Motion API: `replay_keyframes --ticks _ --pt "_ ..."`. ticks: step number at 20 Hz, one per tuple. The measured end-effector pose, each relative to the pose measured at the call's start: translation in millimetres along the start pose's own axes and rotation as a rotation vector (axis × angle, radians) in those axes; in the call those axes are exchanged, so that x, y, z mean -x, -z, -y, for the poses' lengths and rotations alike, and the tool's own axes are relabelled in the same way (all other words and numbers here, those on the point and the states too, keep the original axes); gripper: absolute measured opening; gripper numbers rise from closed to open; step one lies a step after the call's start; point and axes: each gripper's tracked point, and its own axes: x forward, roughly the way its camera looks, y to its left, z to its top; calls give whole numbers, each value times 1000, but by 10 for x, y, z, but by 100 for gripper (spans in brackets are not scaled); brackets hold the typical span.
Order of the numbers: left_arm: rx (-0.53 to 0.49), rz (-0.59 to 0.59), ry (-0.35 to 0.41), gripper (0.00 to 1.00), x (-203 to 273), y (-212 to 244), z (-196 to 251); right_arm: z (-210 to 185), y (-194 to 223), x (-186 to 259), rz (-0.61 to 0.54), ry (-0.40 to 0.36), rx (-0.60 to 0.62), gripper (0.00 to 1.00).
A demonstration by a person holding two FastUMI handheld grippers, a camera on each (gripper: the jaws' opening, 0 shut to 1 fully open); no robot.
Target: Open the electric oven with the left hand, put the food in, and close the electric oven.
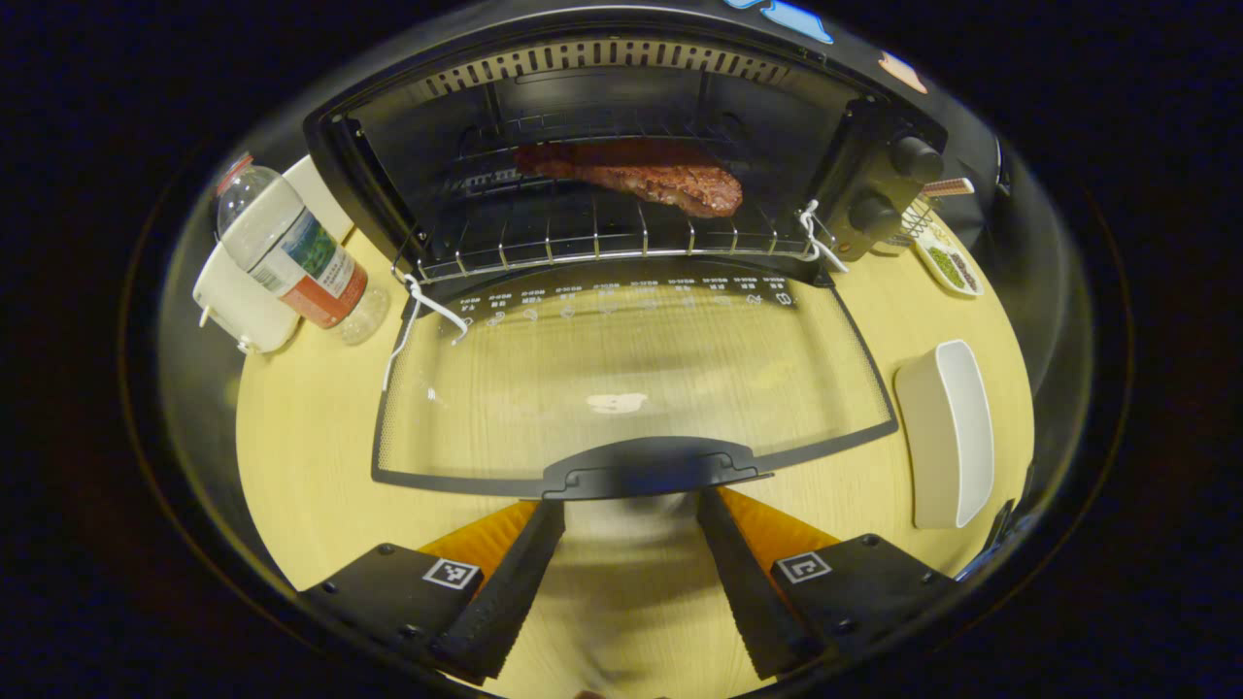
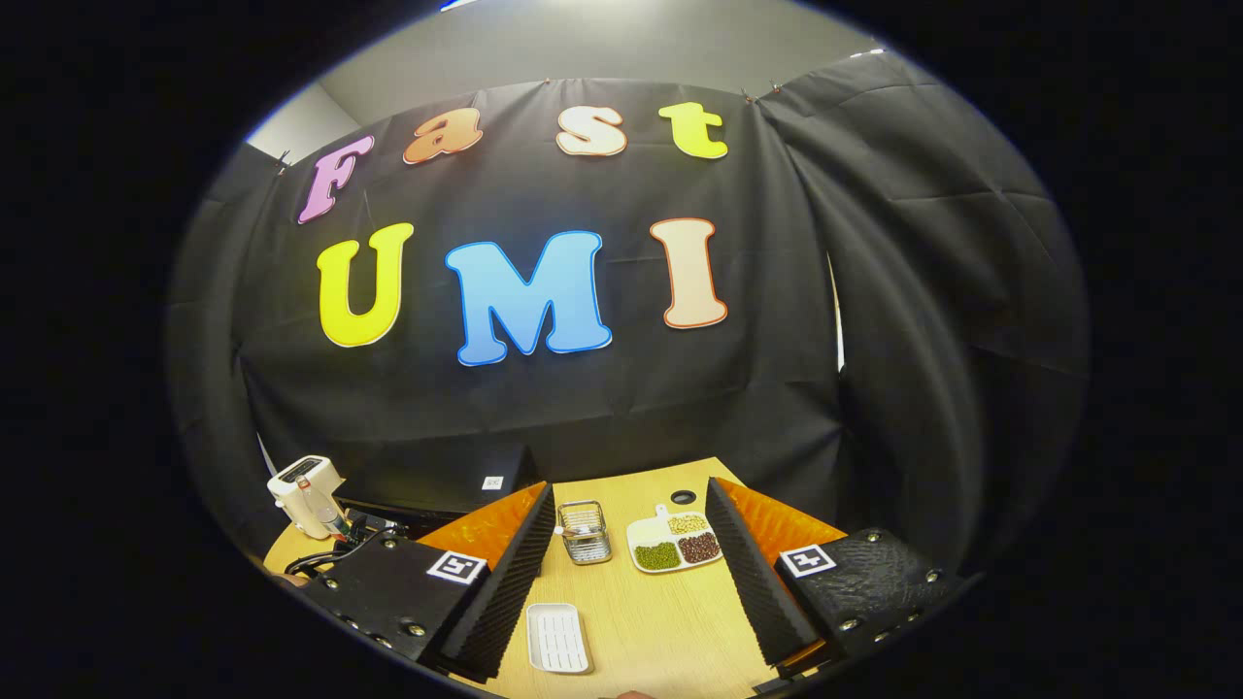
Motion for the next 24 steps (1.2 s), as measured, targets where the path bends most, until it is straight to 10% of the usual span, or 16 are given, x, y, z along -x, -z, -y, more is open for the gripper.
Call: replay_keyframes --ticks 24 --pt "-13 144 36 95 623 -188 14 -278 -64 -45 8 -74 -8 94"
